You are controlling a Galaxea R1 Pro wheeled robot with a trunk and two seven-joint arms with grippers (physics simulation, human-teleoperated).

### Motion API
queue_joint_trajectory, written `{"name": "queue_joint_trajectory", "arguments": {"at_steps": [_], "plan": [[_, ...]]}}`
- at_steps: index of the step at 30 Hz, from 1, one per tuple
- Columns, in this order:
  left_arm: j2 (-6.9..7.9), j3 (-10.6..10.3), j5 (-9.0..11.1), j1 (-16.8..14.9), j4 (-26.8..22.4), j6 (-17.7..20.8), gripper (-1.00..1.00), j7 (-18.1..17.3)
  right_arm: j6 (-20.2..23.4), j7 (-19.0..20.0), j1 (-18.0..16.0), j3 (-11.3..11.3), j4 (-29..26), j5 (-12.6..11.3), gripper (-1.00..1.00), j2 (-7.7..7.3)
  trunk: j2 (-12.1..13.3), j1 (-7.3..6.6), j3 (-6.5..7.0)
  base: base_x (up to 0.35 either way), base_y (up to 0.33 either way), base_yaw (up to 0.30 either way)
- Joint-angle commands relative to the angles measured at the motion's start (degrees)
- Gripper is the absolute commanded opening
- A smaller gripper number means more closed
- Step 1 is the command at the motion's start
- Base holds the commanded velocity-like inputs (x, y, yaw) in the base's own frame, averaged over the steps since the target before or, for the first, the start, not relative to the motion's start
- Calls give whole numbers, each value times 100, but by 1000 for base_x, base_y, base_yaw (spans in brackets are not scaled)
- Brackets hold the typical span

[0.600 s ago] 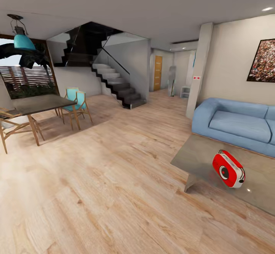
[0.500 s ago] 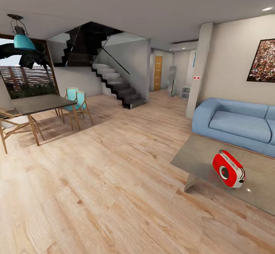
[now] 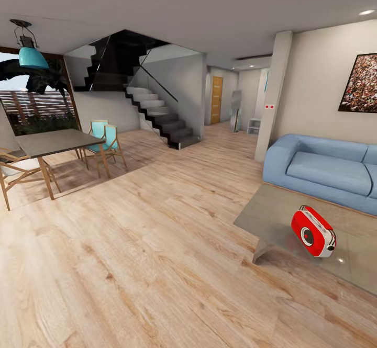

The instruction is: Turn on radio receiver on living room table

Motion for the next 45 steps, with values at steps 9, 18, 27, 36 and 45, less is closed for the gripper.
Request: {"name": "queue_joint_trajectory", "arguments": {"at_steps": [9,18,27,36,45], "plan": [[37,3,-14,0,-235,46,100,30,-236,9,-16,23,-263,8,100,-16,0,0,0,0,0,0],[116,14,-33,-94,-4358,1062,100,293,-163,-7,-102,-9,-3313,12,100,-432,0,0,0,0,0,0],[94,15,-28,-2186,-5624,3486,100,382,1451,10,-1005,-266,-5746,-39,100,-692,0,0,0,0,0,0],[-514,-32,-36,-3215,-5552,3651,100,356,1973,-8,-1646,-464,-5683,-54,100,-776,0,0,0,0,0,0],[419,65,-17,-3198,-4418,3342,100,352,1556,27,-1652,-471,-5381,-40,100,-789,0,0,0,0,0,0]]}}
